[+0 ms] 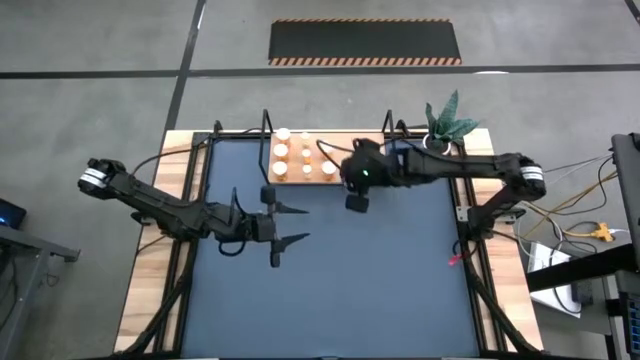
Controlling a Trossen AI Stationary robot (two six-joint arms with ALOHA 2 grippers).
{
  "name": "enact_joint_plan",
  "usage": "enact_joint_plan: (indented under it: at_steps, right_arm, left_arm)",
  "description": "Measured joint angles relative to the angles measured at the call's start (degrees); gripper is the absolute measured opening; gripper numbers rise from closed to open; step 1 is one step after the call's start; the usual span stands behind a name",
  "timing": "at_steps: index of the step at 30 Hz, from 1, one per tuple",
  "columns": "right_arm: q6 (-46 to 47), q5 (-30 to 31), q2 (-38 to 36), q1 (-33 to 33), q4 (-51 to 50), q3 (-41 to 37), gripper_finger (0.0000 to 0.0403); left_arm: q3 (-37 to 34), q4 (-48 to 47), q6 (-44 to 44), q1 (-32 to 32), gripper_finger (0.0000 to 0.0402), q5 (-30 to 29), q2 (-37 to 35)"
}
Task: Pick and place medicine bottles onto shelf by color
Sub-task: Put the red pill bottle on the shelf
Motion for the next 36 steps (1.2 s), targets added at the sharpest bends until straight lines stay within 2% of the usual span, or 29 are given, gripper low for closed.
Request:
enact_joint_plan:
  at_steps: [7, 11, 15, 32, 36]
  right_arm:
    - [-0.6, -0.9, 7.2, -8.2, 0.3, 0.0, 0.0107]
    - [-1.9, -6.4, 10.1, -10.0, 1.1, 0.0, 0.0107]
    - [-2.3, -7.1, 12.1, -10.6, 1.1, -0.2, 0.0107]
    - [-0.8, -5.6, 11.4, -12.1, 11.7, -7.3, 0.0107]
    - [0.0, -5.5, 11.4, -12.1, 11.7, -7.6, 0.0107]
  left_arm:
    - [-2.1, 1.9, 0.0, -0.1, 0.0222, 0.0, -0.1]
    - [-2.1, 2.0, 0.3, -0.1, 0.0222, 0.0, -0.1]
    - [-2.1, 1.8, 0.4, -0.1, 0.0222, 0.0, -0.2]
    - [-3.2, 1.9, 0.0, -0.4, 0.0222, -0.3, -2.8]
    - [-3.2, 1.9, 0.0, -0.4, 0.0222, -0.3, -2.8]
